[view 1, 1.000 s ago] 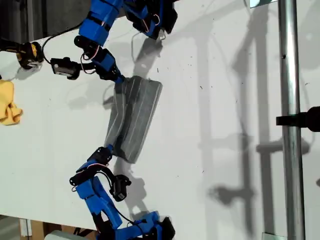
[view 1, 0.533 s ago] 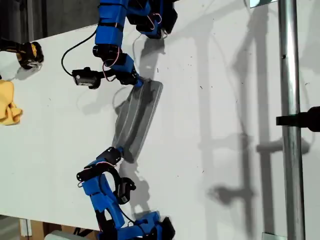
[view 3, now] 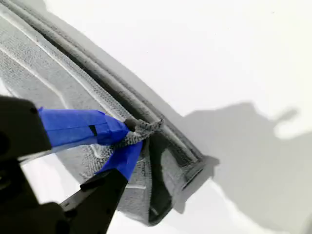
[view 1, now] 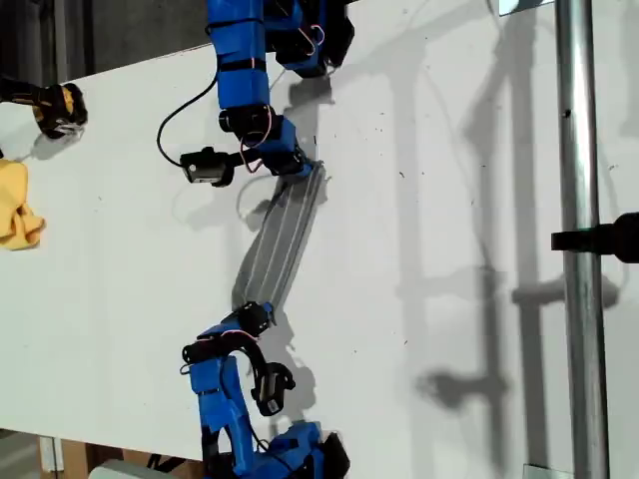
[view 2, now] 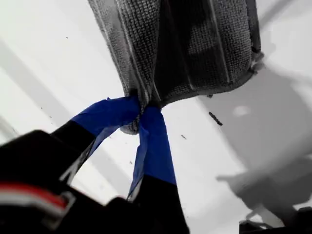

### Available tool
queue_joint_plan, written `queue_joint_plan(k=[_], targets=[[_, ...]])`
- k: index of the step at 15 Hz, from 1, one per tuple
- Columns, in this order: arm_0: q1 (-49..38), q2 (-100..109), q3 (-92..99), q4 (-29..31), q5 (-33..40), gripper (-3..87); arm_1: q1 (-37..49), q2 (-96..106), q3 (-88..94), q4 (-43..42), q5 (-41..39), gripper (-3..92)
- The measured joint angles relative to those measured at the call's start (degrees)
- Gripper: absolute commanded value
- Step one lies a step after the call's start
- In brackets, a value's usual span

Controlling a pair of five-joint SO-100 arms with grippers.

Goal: Grasp corners of a towel and fold twice.

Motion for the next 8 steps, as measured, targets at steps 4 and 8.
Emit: queue_joint_plan(k=[4,8], targets=[[-0.4,1.0,6.4,-4.1,-1.8,-2.3,0.0,-3.9,1.4,-3.3,0.1,-0.1],[-4.3,0.8,6.7,-5.1,-3.0,3.7,3.1,-5.2,2.5,-5.6,-0.9,1.4]])
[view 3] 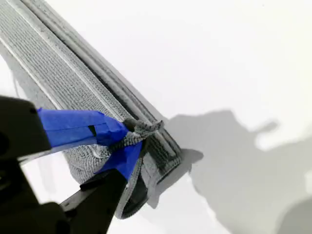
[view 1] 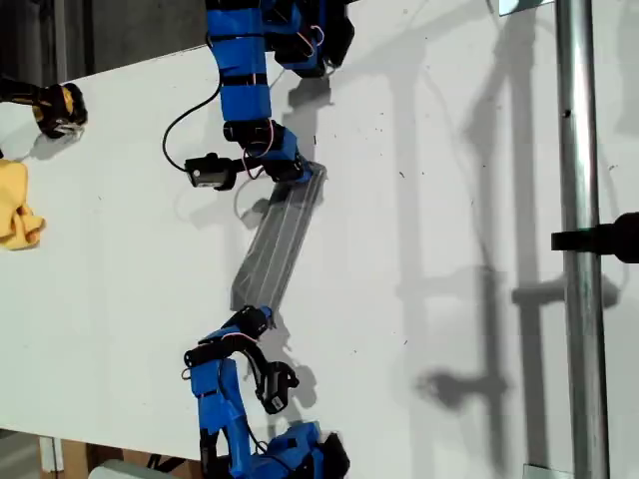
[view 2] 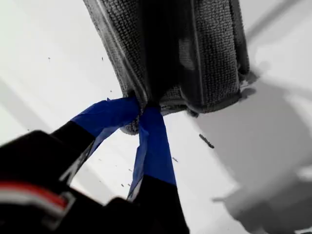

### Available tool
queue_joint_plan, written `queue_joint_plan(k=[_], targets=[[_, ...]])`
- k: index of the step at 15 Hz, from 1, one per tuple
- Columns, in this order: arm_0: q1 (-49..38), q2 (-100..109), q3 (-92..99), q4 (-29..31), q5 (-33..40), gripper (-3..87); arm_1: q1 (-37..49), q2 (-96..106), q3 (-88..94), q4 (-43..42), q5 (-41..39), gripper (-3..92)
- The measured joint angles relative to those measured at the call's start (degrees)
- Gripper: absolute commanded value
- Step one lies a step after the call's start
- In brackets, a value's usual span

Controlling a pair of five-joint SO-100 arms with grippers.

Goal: Grasp corners of a towel and fold twice.

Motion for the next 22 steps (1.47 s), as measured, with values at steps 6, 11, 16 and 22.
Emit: queue_joint_plan(k=[6,11,16,22], targets=[[-2.3,-0.5,-2.8,2.7,-0.3,25.0,3.3,0.5,0.0,4.1,-1.1,37.3],[-4.4,0.7,-4.6,7.8,-2.5,31.6,7.1,11.7,0.1,15.0,-1.1,39.8],[-5.8,17.8,1.2,9.5,-6.3,30.2,9.6,31.6,2.8,22.9,1.4,38.1],[4.9,76.6,41.6,2.2,-19.5,12.6,-0.6,68.8,20.8,25.0,17.2,35.6]])
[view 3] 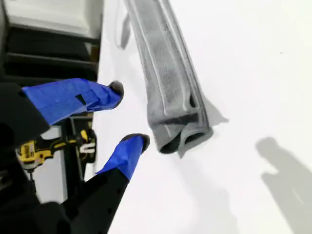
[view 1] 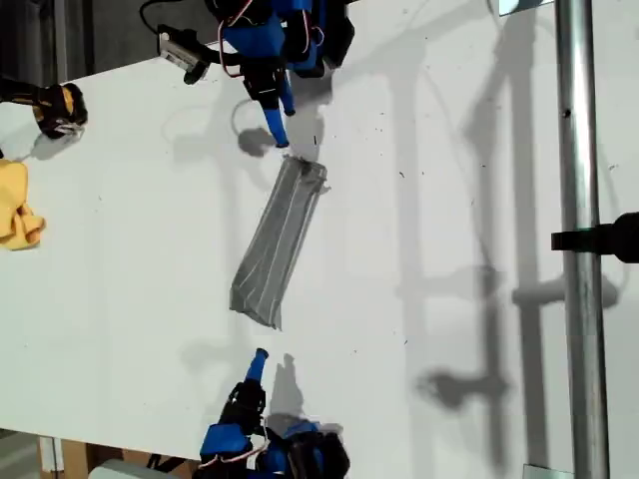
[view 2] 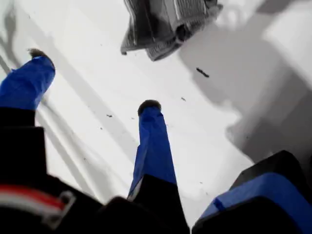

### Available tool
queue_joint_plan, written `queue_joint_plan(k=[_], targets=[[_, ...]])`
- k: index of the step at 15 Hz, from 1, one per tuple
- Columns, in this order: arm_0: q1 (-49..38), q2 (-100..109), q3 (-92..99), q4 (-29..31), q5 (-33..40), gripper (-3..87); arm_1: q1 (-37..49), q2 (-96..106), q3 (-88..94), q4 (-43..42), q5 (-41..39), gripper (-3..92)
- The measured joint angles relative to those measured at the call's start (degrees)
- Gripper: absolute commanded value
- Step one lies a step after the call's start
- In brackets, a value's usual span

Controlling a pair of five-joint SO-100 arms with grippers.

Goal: Grasp corners of a towel and fold twice.

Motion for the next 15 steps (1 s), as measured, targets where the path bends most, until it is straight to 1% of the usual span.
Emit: queue_joint_plan(k=[2,4,5,9,12,15], targets=[[6.9,16.8,12.8,-2.5,-5.4,10.8,-4.7,6.2,5.4,-1.2,6.2,34.0],[11.7,34.7,24.3,-2.5,-8.7,8.5,-8.4,10.8,8.3,-2.1,9.7,34.4],[12.5,38.8,27.4,-2.5,-10.0,7.2,-8.6,11.7,9.4,-2.7,10.9,35.8],[14.8,41.3,33.8,-5.4,-11.9,6.9,-12.4,9.1,13.2,-6.8,14.8,43.4],[14.7,41.3,34.3,-5.4,-11.9,6.8,-9.8,-9.1,8.5,-11.4,12.2,45.1],[14.7,41.3,34.3,-5.4,-12.5,6.6,-5.5,-37.5,-0.6,-17.1,9.5,45.1]])
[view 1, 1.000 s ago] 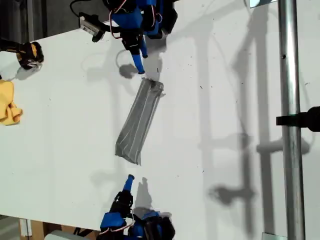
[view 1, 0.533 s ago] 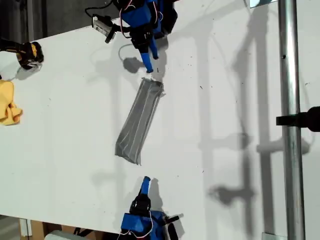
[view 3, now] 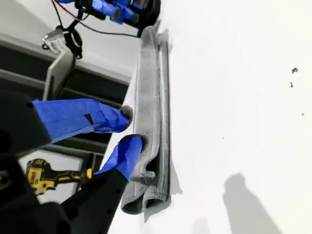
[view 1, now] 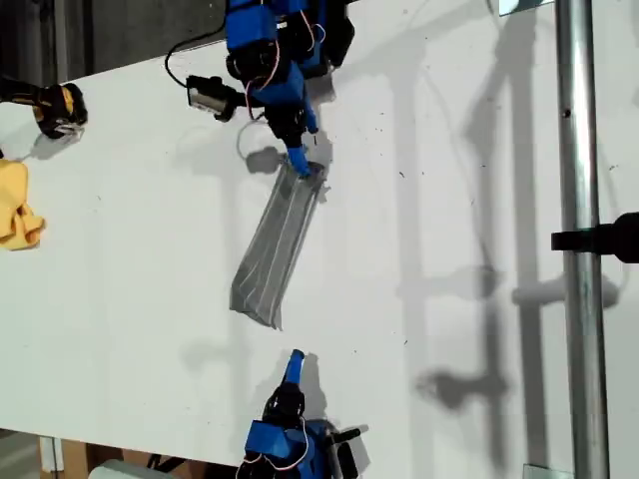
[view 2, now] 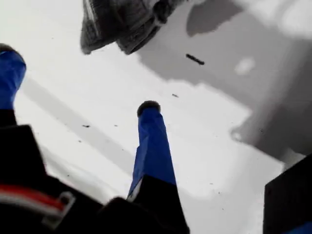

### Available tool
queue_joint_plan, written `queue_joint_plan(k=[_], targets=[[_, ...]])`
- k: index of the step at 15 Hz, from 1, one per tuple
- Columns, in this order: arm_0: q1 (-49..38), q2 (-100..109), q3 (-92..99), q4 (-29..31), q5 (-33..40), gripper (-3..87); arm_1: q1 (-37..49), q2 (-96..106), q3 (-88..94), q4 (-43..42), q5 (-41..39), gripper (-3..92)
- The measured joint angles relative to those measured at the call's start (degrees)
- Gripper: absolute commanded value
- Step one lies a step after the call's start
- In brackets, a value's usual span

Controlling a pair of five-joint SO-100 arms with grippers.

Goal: Grasp corners of a towel and fold twice.

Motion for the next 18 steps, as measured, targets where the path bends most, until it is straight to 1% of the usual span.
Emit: queue_joint_plan(k=[2,5,8,11,12,13,16,18], targets=[[0.0,0.0,0.0,1.0,-0.6,6.5,3.2,-15.4,-4.4,-3.5,-1.4,45.3],[0.0,0.0,0.0,1.9,-0.7,6.4,7.6,-33.6,-13.2,-4.0,-2.7,46.9],[0.0,0.0,0.0,3.2,-0.7,6.4,11.2,-37.4,-14.8,-5.5,-4.5,46.3],[0.0,0.0,0.0,3.3,-0.7,6.4,15.4,-40.1,-14.9,-7.4,-8.1,43.1],[0.0,0.0,0.0,3.3,-0.7,6.4,16.7,-41.4,-14.9,-8.9,-9.7,34.7],[0.0,0.0,0.0,3.3,-0.7,6.4,17.7,-42.3,-15.1,-10.5,-11.1,13.0],[0.0,0.0,0.0,3.3,-0.7,6.3,19.2,-42.7,-17.5,-13.8,-11.3,7.3],[0.0,0.0,0.0,3.7,-0.2,6.3,19.2,-44.6,-20.0,-14.2,-11.6,3.1]])
